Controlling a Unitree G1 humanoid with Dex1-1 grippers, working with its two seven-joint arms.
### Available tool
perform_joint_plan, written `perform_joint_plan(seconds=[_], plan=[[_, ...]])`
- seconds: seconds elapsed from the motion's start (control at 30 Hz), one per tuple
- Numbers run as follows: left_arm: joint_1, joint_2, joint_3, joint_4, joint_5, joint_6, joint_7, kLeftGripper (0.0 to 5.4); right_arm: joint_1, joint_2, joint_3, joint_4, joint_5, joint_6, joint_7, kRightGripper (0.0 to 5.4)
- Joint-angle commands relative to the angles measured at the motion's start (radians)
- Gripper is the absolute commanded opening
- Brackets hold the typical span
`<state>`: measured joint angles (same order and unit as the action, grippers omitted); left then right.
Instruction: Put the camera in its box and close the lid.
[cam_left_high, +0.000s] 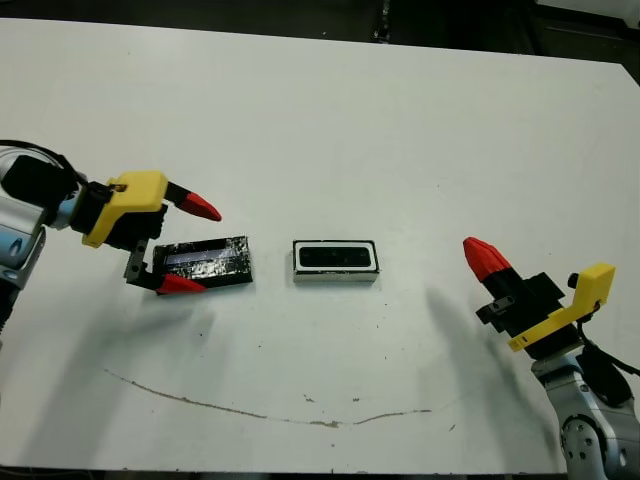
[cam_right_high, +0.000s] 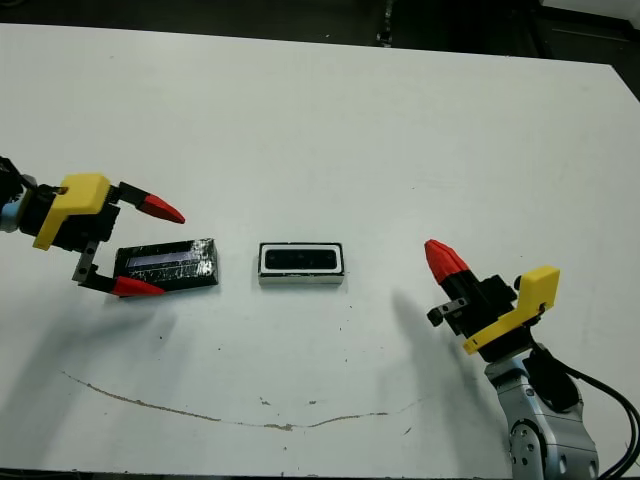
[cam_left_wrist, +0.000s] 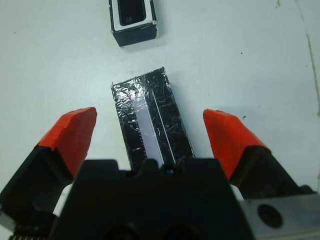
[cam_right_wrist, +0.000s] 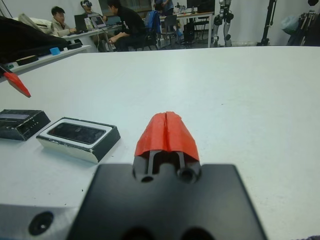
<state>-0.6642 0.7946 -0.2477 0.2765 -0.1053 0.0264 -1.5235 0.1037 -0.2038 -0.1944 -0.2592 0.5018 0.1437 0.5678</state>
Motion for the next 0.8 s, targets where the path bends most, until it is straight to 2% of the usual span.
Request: perform_joint_plan(seconds=[0.03, 0.53, 0.67, 0.8], plan=[[0.021, 0.019, -0.01, -0.016, 0.024, 0.011, 0.009, 5.4, 0.014, -0.017, -0.002, -0.002, 0.009, -0.003, 0.007, 0.01], [0.04, -0.006, -0.009, 0.089, 0.043, -0.093, 0.038, 5.4, 0.012, -0.02, -0.002, 0.015, 0.016, -0.02, 0.037, 0.01], [0.028, -0.019, -0.004, 0.141, 0.019, -0.025, 0.02, 5.4, 0.012, -0.019, -0.001, 0.017, 0.016, -0.021, 0.04, 0.01], [0.021, -0.023, -0.008, 0.17, 0.029, 0.027, 0.016, 5.4, 0.013, -0.022, 0.001, 0.015, 0.012, -0.022, 0.04, 0.01]])
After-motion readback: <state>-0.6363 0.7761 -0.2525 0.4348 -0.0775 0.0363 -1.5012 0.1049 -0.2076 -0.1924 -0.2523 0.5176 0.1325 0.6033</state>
